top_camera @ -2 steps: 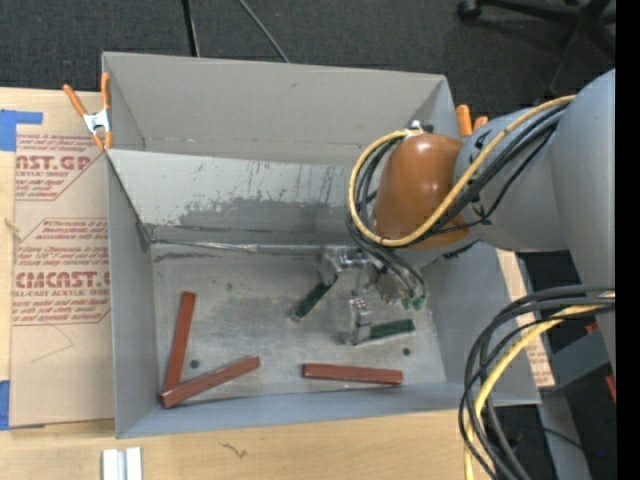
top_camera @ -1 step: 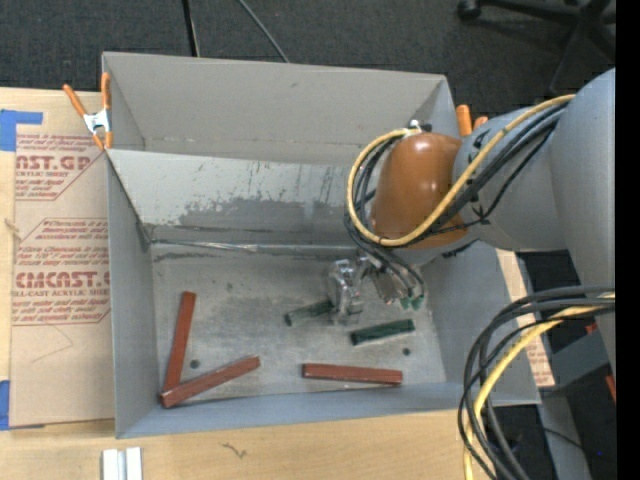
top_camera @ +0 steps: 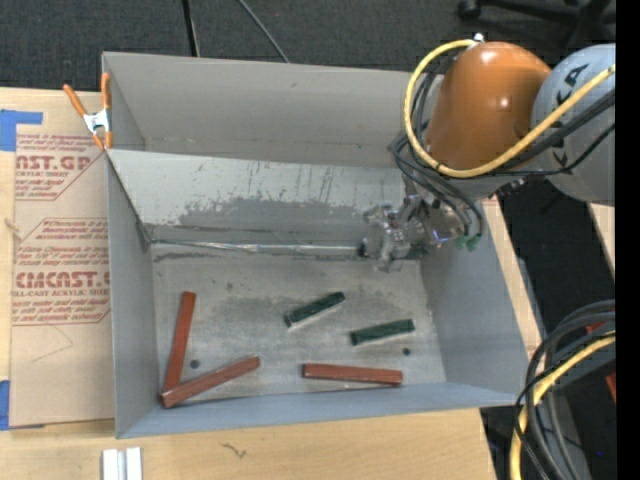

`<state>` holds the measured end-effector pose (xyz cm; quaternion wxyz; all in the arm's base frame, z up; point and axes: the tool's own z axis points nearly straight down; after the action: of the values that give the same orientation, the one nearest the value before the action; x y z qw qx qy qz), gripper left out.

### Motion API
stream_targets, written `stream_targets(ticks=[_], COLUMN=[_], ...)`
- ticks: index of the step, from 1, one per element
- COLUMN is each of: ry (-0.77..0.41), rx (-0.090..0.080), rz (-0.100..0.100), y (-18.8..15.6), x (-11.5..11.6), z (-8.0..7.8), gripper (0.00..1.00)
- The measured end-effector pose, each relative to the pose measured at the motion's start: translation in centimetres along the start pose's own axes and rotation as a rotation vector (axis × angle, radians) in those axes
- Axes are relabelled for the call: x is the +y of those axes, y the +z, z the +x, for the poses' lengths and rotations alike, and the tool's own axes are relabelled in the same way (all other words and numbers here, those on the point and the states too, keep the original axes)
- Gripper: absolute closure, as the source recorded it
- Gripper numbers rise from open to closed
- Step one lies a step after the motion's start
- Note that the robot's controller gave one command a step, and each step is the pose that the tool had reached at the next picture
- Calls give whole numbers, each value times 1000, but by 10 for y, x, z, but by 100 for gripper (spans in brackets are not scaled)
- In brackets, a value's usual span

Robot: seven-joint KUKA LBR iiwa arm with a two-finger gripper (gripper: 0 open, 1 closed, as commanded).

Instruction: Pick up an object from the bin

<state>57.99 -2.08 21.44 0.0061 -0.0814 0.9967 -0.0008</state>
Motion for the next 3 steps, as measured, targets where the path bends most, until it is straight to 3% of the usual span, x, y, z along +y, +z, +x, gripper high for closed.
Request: stream_targets(ticks=[1, 2, 3], ry=[-1, -72, -74], rx=[9, 19, 10], rz=[-3, -4, -3], y=[5, 90, 85], x=[1, -46, -44], z=[2, 37, 34], gripper=[100, 100, 0])
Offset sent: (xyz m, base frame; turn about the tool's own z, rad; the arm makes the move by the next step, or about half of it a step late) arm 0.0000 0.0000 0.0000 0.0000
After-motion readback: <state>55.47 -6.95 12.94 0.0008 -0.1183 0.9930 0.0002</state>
